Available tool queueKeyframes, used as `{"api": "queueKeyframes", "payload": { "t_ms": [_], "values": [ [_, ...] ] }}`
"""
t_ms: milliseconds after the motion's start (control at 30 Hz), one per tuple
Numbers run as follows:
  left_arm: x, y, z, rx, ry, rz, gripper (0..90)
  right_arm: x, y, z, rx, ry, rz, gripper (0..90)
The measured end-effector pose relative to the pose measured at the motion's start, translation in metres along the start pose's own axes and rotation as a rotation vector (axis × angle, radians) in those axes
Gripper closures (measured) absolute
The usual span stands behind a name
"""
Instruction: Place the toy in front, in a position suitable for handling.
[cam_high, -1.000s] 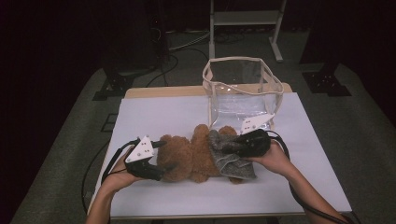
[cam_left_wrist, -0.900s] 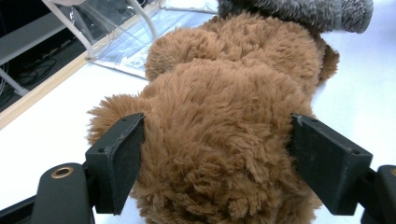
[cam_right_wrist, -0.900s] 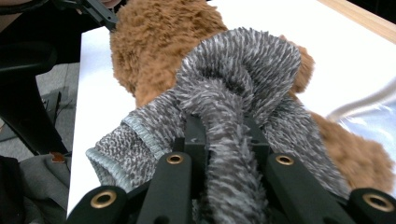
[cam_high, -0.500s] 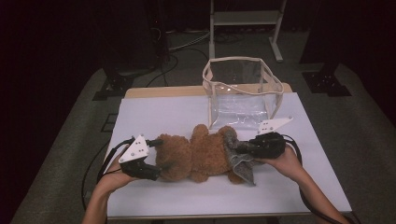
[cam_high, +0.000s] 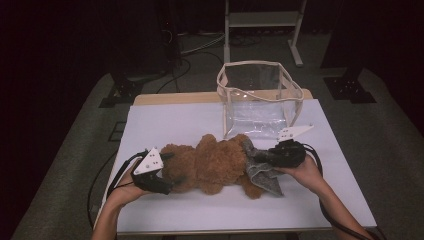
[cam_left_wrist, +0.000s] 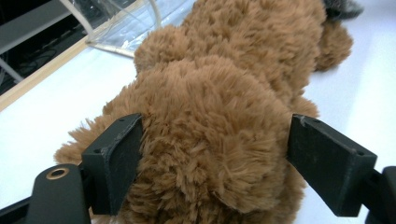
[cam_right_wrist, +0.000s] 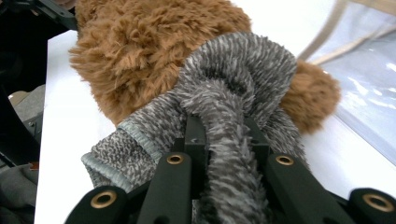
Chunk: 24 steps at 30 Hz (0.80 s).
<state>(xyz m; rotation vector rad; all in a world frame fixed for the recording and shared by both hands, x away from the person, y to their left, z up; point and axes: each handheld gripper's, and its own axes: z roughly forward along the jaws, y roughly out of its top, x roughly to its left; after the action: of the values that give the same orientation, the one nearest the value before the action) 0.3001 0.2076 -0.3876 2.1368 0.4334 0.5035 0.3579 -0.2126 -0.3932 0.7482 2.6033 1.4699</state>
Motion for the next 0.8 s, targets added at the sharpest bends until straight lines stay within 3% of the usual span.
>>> {"api": "queueKeyframes", "payload": {
  "t_ms": [100, 367, 467, 633, 800],
  "values": [
    [0.002, -0.003, 0.006, 0.017, 0.019, 0.009, 18.7, 0.003, 0.003, 0.009, 0.012, 0.017, -0.007, 77.1],
    [0.014, -0.001, 0.018, 0.008, 0.019, 0.001, 19.2, 0.019, -0.004, 0.018, 0.040, 0.088, -0.016, 77.0],
    [0.016, 0.003, 0.017, 0.006, 0.016, 0.007, 19.0, 0.020, -0.006, 0.015, 0.028, 0.072, -0.024, 77.0],
    [0.011, 0.002, 0.005, -0.028, 0.012, 0.012, 18.7, 0.011, -0.011, 0.008, 0.011, 0.047, 0.011, 77.0],
    [0.001, 0.014, 0.006, -0.045, -0.007, 0.060, 18.7, 0.010, -0.011, 0.010, 0.007, 0.051, 0.019, 77.0]
  ]
}}
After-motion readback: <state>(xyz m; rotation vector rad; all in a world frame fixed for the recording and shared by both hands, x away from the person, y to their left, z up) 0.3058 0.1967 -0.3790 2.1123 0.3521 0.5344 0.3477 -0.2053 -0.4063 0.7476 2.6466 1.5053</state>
